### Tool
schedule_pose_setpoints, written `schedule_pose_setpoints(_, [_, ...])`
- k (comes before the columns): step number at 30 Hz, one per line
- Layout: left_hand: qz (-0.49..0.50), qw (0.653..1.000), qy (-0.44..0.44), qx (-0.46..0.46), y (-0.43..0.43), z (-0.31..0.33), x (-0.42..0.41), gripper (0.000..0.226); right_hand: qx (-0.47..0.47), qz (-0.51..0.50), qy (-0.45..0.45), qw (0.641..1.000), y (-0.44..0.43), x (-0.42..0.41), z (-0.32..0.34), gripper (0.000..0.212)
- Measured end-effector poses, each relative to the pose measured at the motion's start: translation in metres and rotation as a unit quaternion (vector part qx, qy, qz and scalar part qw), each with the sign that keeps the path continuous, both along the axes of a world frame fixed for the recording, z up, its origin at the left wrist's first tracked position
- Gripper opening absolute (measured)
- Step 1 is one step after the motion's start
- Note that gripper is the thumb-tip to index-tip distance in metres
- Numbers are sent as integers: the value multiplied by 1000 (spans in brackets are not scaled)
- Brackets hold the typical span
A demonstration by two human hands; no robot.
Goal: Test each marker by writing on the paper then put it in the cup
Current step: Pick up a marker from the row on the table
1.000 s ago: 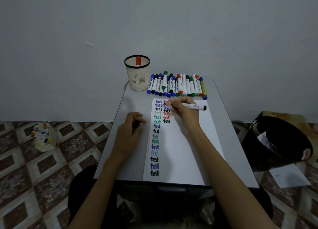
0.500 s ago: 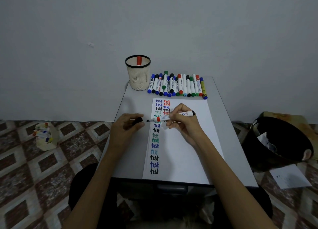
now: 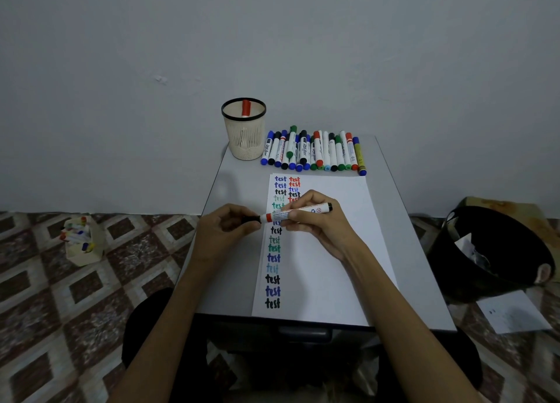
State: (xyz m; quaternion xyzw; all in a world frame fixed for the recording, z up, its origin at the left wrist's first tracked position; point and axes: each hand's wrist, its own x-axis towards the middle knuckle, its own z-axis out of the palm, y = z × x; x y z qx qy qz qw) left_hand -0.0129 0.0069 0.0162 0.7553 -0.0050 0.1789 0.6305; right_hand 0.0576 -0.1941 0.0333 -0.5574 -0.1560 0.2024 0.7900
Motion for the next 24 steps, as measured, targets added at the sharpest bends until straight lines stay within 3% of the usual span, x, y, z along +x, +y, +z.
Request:
schedule_pose_setpoints(4, [-21,999,13,-31,2,0,-2,26,-13,-24,6,1000,-1,1,-1,16])
schedule_pose_setpoints(8, [-10,998,19,-55,2,0,-2,29,-78,-55,-65,993,-3,5,-1,19])
schedule_pose_setpoints(14, [-14,999,25,-43,1,0,-2,26,-174,-15,-128,976,-9,11,3,21])
schedule_pose_setpoints(24, [-9,999,21,34,2,-2,-3,19,-167,58,-75,981,-7,12,5,15])
